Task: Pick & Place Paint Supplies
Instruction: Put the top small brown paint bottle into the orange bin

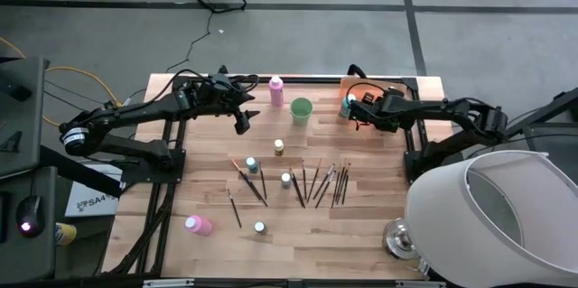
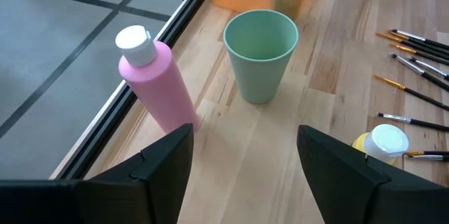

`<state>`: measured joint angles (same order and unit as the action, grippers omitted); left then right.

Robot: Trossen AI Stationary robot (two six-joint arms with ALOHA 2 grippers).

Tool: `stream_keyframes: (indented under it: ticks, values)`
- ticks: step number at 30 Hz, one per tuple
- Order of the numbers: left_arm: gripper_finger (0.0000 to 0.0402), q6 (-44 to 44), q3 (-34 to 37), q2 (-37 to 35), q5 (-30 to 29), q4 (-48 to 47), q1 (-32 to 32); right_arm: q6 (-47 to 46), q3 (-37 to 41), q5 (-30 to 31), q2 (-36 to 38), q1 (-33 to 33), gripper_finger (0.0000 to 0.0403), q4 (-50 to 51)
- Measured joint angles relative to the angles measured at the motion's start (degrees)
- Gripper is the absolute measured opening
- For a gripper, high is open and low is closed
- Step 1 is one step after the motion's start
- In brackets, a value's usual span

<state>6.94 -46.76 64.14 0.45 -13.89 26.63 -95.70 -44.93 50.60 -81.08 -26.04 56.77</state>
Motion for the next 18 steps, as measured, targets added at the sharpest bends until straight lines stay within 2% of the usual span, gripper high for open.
stream_keyframes:
  ticks: [18]
  values:
    - [0.0246, 0.02, 0.00, 0.00, -0.14, 0.00, 0.00, -0.09, 0.00, -3.13, 1.01, 0.00, 0.0176, 1.53]
